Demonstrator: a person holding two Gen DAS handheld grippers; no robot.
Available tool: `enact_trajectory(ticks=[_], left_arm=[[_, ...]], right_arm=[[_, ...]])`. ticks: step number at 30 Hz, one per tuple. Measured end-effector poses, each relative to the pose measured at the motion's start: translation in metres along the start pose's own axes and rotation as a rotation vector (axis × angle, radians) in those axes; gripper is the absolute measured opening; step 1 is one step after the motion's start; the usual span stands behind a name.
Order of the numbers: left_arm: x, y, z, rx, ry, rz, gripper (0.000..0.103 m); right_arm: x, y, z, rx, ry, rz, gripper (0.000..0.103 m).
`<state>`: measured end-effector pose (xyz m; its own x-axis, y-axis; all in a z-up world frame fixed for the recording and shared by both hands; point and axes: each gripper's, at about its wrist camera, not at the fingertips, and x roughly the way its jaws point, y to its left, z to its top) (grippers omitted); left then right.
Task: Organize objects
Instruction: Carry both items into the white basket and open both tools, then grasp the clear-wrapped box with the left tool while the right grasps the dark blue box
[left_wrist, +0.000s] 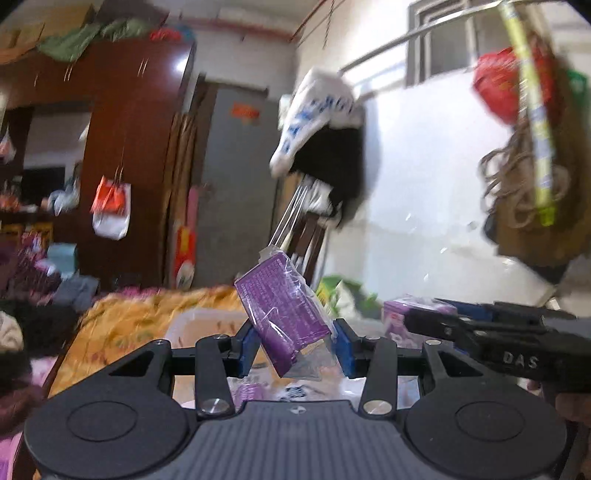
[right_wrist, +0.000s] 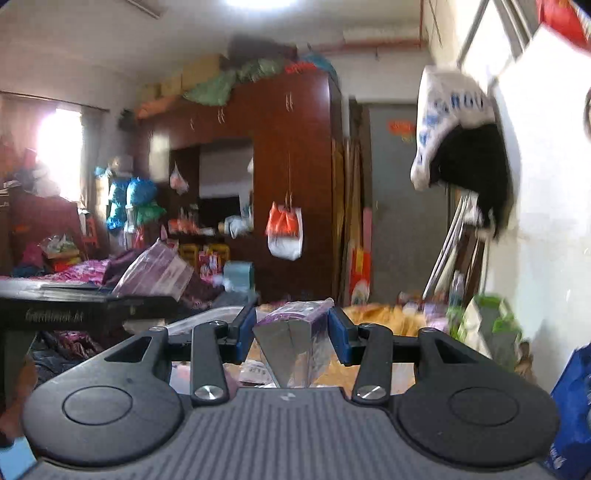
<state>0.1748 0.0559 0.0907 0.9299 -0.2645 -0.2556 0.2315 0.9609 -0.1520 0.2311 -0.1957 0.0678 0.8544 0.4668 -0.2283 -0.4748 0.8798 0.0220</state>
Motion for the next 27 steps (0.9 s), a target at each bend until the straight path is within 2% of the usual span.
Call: enact_trajectory(ticks=[1, 2, 3, 4, 5, 6, 10, 12, 14, 16, 19, 23, 27], left_arm=[[0.008, 0.001, 0.000, 0.004, 0.014, 0.009, 0.052], [0.018, 0.002, -0.002, 0.016, 0.034, 0.022, 0.068], [0.024, 0.002, -0.003, 0.025, 0.054, 0.031, 0.077], [0.029, 0.002, -0.005, 0.035, 0.067, 0.038, 0.082], [0.032, 0.002, -0.007, 0.046, 0.077, 0.058, 0.082], [0.031, 0.002, -0.010, 0.052, 0.081, 0.063, 0.082], [-0.004, 0.004, -0.024, 0.034, 0.040, 0.069, 0.084], [-0.027, -0.004, -0.043, 0.045, 0.035, 0.074, 0.090], [-0.040, -0.015, -0.067, 0.092, 0.054, 0.085, 0.090], [-0.043, -0.023, -0.084, 0.110, 0.096, 0.111, 0.090], [-0.036, -0.031, -0.102, 0.104, 0.160, 0.069, 0.090], [-0.027, -0.042, -0.117, 0.121, 0.200, 0.065, 0.090], [-0.020, -0.044, -0.127, 0.091, 0.235, 0.043, 0.090]], right_arm=[[0.006, -0.004, -0.002, 0.012, 0.008, -0.010, 0.048], [0.012, -0.005, -0.003, 0.012, 0.009, -0.023, 0.051], [0.017, -0.006, -0.003, 0.007, 0.018, -0.039, 0.071], [0.018, -0.005, -0.004, 0.002, 0.019, -0.063, 0.085], [0.015, -0.003, -0.005, -0.002, 0.002, -0.103, 0.096], [0.007, -0.002, -0.007, -0.009, -0.012, -0.106, 0.103], [-0.037, -0.005, -0.019, 0.032, -0.067, -0.072, 0.103], [-0.057, -0.009, -0.032, 0.066, -0.078, -0.060, 0.103], [-0.065, -0.014, -0.044, 0.066, -0.067, -0.056, 0.103], [-0.071, -0.019, -0.057, 0.073, -0.052, -0.046, 0.103], [-0.074, -0.030, -0.077, 0.126, -0.009, -0.022, 0.103], [-0.072, -0.039, -0.096, 0.142, 0.033, -0.024, 0.103], [-0.067, -0.042, -0.114, 0.158, 0.069, -0.040, 0.103]])
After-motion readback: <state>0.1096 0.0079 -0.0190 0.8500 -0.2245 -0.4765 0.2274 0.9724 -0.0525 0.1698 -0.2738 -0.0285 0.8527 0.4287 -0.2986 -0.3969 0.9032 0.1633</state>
